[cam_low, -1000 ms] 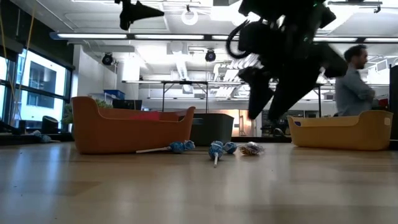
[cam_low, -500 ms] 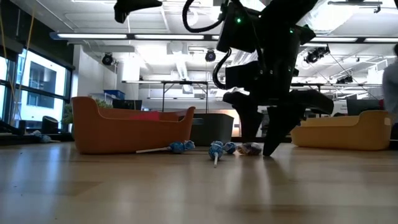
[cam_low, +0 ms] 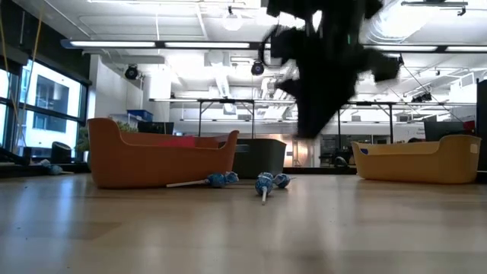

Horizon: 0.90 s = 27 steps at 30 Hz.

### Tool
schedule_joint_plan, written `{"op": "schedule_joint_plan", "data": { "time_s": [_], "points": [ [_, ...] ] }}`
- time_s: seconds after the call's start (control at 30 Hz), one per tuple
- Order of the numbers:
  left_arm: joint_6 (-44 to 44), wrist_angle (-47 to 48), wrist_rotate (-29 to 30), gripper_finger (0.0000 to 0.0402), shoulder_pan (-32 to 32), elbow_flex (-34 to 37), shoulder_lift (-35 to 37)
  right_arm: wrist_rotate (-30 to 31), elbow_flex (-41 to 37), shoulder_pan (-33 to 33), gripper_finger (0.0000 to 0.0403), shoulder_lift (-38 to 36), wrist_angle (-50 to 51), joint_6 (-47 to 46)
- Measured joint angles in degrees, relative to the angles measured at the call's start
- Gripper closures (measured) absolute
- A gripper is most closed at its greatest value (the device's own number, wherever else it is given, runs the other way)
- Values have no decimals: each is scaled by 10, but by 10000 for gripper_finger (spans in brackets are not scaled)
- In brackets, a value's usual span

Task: Sort candy
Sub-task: Put the black candy into the blue bin

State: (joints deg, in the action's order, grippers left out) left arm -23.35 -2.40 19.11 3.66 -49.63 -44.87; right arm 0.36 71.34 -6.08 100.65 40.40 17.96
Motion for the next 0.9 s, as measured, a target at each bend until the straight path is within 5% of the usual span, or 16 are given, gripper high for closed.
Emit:
{"op": "schedule_joint_plan", "data": {
  "time_s": [0.23,0.5,0.9],
  "points": [
    [13,63,63,117,0,0,72,81,57,71,330,-76,-51,-16],
    [-71,177,62,117,2,0,75,121,64,183,318,-45,-127,-94],
    [-128,257,17,117,41,1,27,112,73,231,172,-33,-149,-169]
  ]
}}
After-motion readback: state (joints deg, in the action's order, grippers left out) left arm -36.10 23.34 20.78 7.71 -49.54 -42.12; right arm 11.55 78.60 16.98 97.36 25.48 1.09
